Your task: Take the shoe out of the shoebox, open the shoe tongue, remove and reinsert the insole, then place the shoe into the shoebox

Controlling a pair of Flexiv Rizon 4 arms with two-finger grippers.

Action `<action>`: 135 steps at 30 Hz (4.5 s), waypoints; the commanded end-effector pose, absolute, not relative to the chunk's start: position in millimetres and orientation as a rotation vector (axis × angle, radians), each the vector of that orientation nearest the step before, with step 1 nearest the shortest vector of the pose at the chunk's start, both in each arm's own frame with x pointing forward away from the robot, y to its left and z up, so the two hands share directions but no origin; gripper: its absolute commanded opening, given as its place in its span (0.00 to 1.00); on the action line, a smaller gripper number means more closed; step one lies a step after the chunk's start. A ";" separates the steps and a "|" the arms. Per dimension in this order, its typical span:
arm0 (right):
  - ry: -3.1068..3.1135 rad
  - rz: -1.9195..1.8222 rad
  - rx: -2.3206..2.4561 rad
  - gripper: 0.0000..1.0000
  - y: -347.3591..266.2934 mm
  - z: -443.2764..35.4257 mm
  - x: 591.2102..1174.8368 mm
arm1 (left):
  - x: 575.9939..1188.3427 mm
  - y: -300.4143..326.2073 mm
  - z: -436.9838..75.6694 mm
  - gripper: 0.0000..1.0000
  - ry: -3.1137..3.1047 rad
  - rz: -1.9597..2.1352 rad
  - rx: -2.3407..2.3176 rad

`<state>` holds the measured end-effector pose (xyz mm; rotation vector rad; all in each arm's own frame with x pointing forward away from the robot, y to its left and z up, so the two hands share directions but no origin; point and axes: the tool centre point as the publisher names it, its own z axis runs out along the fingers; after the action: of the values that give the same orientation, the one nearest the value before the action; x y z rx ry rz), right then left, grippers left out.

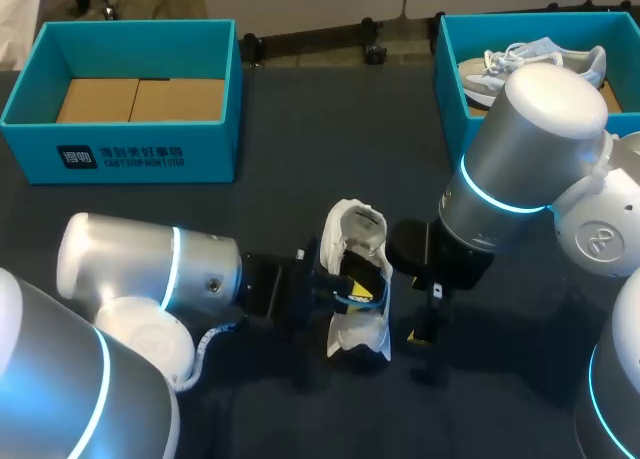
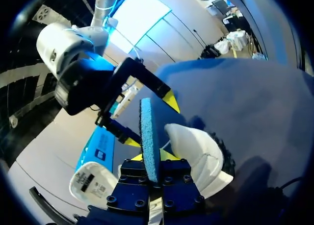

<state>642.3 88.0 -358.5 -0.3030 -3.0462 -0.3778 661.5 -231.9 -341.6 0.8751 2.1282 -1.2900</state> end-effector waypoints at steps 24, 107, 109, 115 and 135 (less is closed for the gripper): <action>-3.048 -0.378 -0.304 1.00 89.1 -360.1 641.7 | 663.0 -223.3 -329.6 0.37 2.176 -1.321 0.805; -3.048 -0.378 -0.304 1.00 89.1 -360.1 641.7 | 652.0 -187.0 -275.1 0.41 2.267 -1.532 0.830; -3.048 -0.378 -0.304 1.00 89.1 -360.1 641.7 | 650.4 -188.1 -277.2 0.41 2.271 -1.531 0.838; -3.048 -0.378 -0.304 1.00 89.1 -360.1 641.7 | 640.5 -200.2 -281.4 0.41 2.276 -1.551 0.885; -3.048 -0.378 -0.304 1.00 89.1 -360.1 641.7 | 627.1 -183.3 -251.5 0.45 2.341 -1.593 1.032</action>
<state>642.3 88.0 -358.5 -0.3030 -3.0461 -0.3779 625.6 -198.3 -261.0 1.0085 2.3322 -1.5959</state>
